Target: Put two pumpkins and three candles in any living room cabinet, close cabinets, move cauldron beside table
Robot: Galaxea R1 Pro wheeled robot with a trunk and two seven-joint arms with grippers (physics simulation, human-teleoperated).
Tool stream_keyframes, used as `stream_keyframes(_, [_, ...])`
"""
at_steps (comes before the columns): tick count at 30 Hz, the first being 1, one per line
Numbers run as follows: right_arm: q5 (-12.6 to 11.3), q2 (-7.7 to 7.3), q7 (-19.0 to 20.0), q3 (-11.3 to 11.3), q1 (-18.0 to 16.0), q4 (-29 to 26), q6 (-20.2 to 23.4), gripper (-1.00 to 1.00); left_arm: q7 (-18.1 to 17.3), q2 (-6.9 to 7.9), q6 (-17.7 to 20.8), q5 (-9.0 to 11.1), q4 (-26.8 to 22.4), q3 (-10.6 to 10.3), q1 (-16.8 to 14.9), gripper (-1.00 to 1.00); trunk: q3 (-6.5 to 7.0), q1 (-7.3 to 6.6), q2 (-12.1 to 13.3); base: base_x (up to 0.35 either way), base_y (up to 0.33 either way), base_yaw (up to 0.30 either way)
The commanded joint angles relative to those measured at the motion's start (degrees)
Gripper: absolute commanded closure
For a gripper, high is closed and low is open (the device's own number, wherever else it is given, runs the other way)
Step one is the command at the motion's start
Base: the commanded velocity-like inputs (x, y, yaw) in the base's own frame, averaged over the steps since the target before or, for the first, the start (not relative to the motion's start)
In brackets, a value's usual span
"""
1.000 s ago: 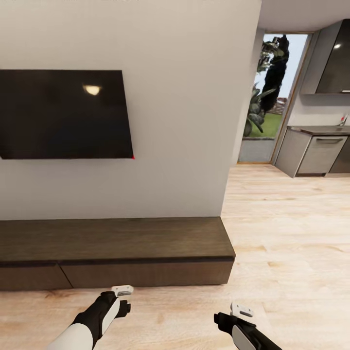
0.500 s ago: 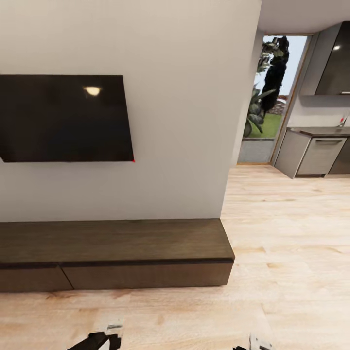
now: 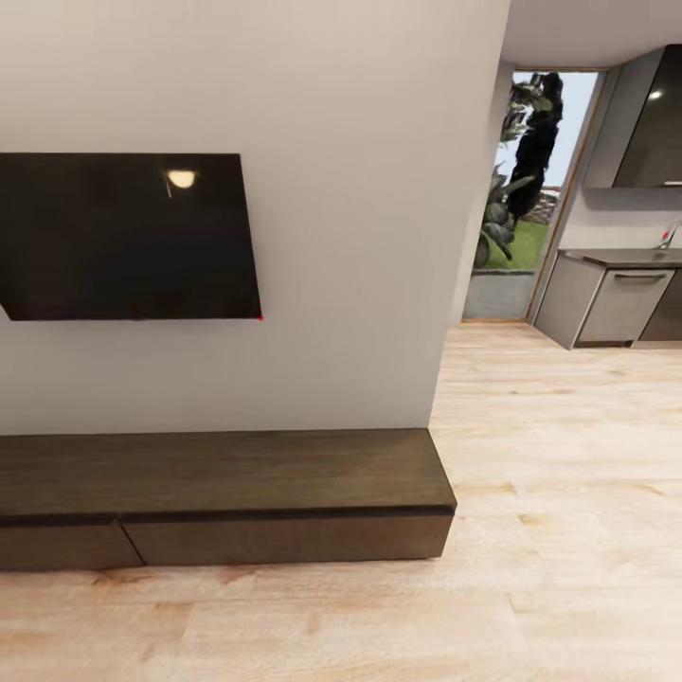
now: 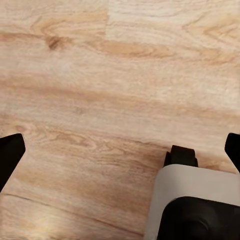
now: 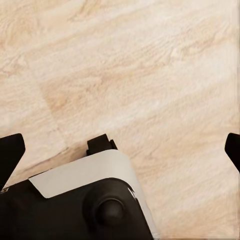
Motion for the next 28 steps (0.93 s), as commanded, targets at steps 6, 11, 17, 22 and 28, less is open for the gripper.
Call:
stream_keyframes(6, [0.4,-0.59,0.0,0.0,3.2,0.0,-0.1,-1.0,0.0,-0.15,-0.4,0.1,0.1,-0.2,3.3,-1.0,0.0,0.0,0.0,0.0,0.0,0.0])
stream_keyframes(11, [0.4,-0.08,0.0,0.3,5.6,0.0,-0.1,-1.0,-0.1,-1.37,-0.5,0.0,0.2,-0.2,4.4,-1.0,0.0,0.0,0.0,0.0,0.0,0.0])
stream_keyframes(17, [0.5,0.05,0.0,0.2,6.0,0.0,-0.4,-1.0,-0.1,-1.89,-0.5,0.0,0.2,-0.1,4.6,-1.0,0.0,0.0,0.0,0.0,0.0,0.0])
stream_keyframes(22, [0.6,-0.47,0.0,0.2,6.0,0.0,-0.3,-1.0,-0.1,-1.94,-0.5,0.0,0.2,-0.2,4.6,-1.0,0.0,0.0,0.0,0.0,0.0,0.0])
stream_keyframes(28, [0.6,-0.01,0.0,0.3,6.0,0.0,-0.3,-1.0,-0.1,-1.98,-0.5,0.0,0.2,-0.1,4.6,-1.0,0.0,0.0,0.0,0.0,0.0,0.0])
